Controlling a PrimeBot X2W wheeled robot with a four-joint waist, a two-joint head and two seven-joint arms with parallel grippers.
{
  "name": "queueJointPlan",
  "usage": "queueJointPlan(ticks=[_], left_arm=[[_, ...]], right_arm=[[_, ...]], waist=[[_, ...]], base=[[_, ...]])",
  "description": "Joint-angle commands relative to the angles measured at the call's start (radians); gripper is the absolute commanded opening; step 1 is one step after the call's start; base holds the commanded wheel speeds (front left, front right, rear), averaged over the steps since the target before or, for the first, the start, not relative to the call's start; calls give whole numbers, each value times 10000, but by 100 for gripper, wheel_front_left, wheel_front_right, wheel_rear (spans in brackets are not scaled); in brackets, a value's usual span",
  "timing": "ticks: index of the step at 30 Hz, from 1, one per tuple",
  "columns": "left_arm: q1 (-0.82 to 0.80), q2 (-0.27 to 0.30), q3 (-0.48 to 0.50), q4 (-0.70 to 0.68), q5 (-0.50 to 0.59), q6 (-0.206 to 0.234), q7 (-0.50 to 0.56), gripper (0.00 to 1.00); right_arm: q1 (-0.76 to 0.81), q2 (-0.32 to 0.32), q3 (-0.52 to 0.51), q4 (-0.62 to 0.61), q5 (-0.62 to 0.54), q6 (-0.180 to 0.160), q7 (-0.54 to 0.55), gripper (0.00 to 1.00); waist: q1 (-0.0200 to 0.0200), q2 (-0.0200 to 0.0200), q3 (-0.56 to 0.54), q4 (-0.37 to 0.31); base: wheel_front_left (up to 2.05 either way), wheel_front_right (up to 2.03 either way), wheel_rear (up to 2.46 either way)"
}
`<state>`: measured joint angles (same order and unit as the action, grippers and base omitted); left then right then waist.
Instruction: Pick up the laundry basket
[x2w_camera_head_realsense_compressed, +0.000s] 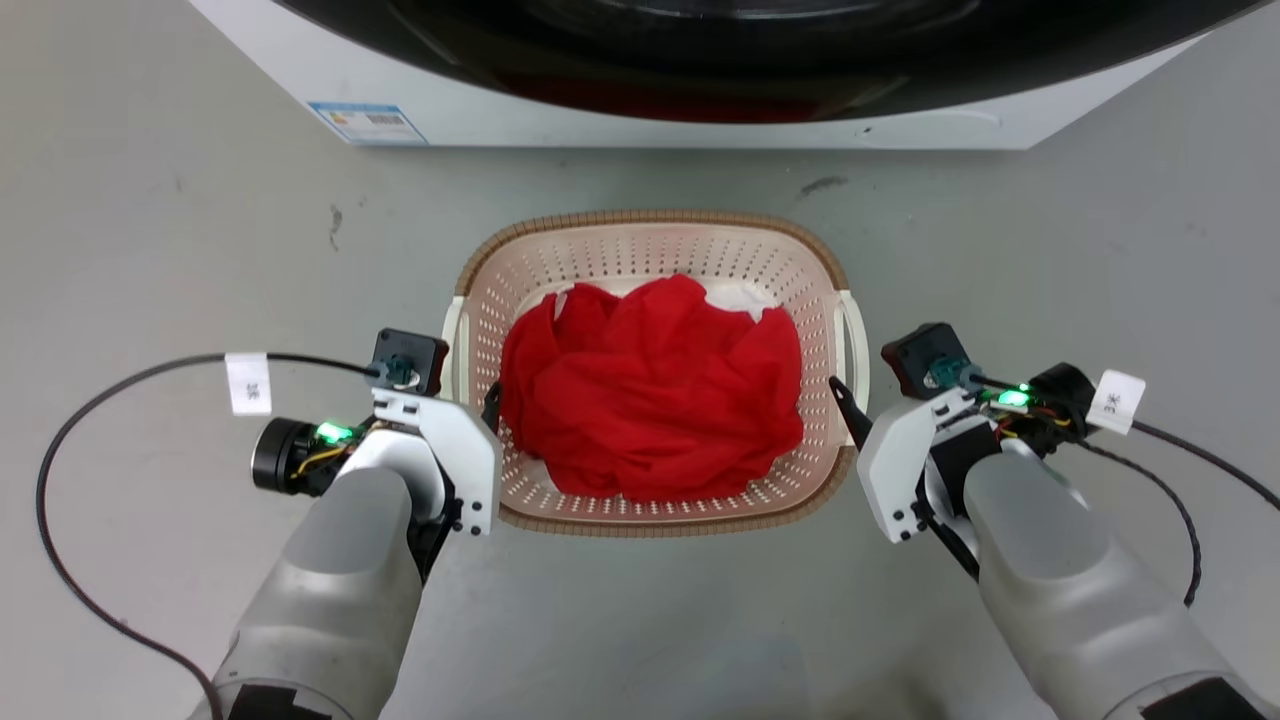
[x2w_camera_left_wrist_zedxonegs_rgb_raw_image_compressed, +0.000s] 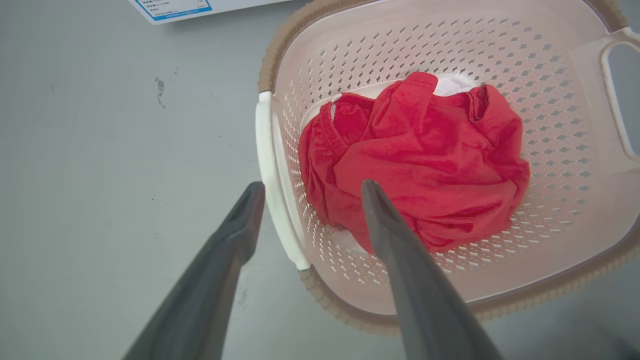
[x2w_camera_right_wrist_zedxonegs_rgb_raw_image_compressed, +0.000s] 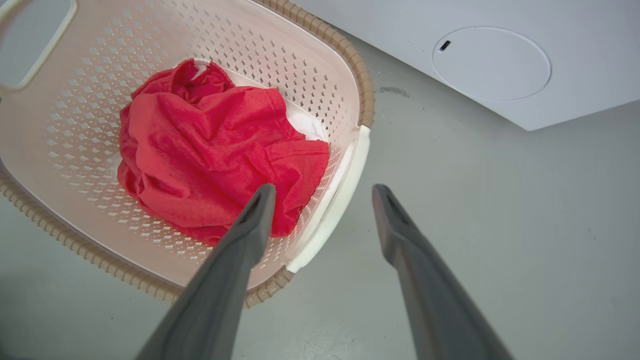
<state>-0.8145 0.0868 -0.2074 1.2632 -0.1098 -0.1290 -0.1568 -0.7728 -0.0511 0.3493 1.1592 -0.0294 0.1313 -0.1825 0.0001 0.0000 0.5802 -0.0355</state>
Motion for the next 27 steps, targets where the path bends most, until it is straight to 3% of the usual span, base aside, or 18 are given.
queueJointPlan(ticks=[1,27], left_arm=[[-184,8,-64,38,-65,0,107,100],[-1538,347,-1316,219,-1303,-4,632,100]], right_arm=[[-243,17,83,69,165,-10,101,100],[-2023,17,832,975,1320,-9,911,100]], waist=[[-1,0,256,14],[-1,0,2352,62]], base=[[0,0,0],[0,0,0]])
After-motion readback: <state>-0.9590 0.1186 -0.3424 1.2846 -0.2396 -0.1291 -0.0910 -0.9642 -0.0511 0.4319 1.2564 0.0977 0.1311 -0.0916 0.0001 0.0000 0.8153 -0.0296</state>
